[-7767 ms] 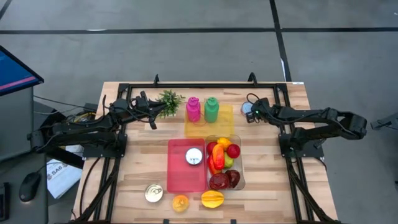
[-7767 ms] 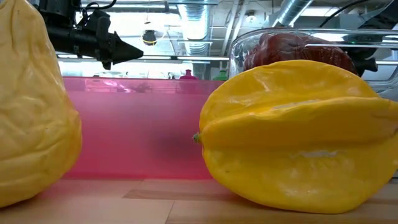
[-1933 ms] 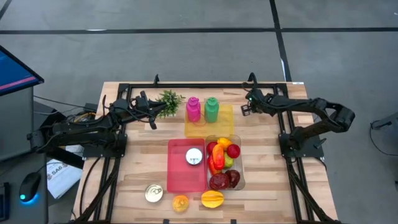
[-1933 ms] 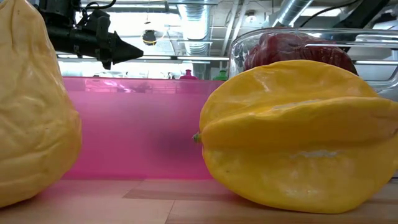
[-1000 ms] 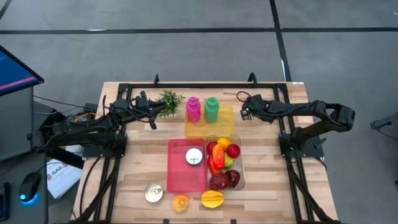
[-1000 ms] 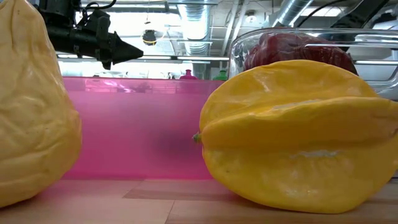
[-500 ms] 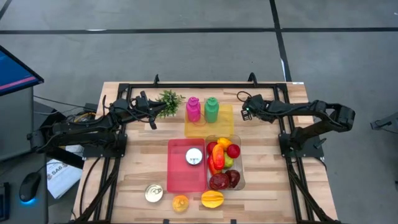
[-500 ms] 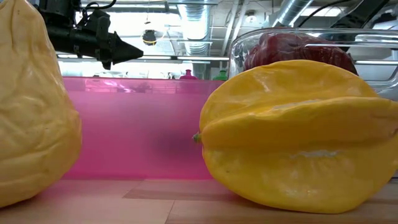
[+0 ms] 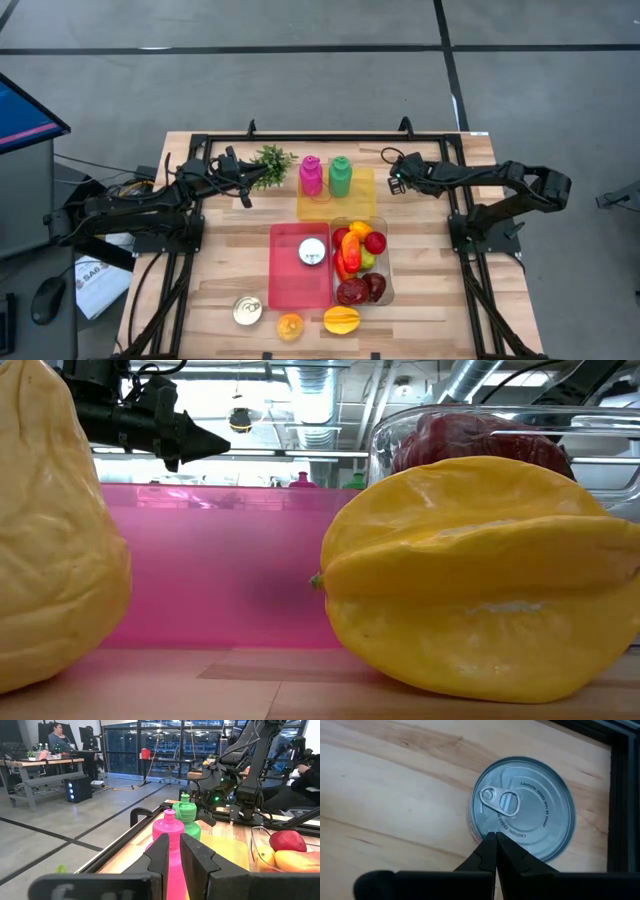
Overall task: Pick & Place Food Item
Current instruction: Put the red tuna can into the red bin
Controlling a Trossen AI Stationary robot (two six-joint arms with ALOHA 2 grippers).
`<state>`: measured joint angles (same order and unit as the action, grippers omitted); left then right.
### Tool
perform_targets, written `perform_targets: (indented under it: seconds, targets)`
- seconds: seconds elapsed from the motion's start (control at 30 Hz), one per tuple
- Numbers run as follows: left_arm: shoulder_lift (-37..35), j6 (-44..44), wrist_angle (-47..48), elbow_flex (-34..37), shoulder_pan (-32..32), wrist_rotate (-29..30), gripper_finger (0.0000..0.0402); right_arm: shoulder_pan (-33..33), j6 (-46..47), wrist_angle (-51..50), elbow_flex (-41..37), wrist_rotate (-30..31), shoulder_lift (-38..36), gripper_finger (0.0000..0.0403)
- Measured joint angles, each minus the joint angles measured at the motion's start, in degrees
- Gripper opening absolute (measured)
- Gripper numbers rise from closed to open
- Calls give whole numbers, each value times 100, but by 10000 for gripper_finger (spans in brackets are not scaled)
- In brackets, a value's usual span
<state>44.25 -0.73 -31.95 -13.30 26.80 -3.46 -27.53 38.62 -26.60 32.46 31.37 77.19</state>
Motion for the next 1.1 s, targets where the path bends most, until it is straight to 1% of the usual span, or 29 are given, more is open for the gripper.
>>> perform_targets:
  seconds: [0.23,0.4,0.63,1.1]
  targets:
    - [0,0,1,0,-1,-1,34,4,1,-20,6,-134,-7,0]
    - [0,2,-1,0,0,2,34,19,1,-54,3,-353,0,0]
    - [0,0,-2,0,-1,1,34,15,1,-46,0,-350,0,0]
    - [0,-1,-2,0,0,0,34,57,42,-58,-1,-675,2,0]
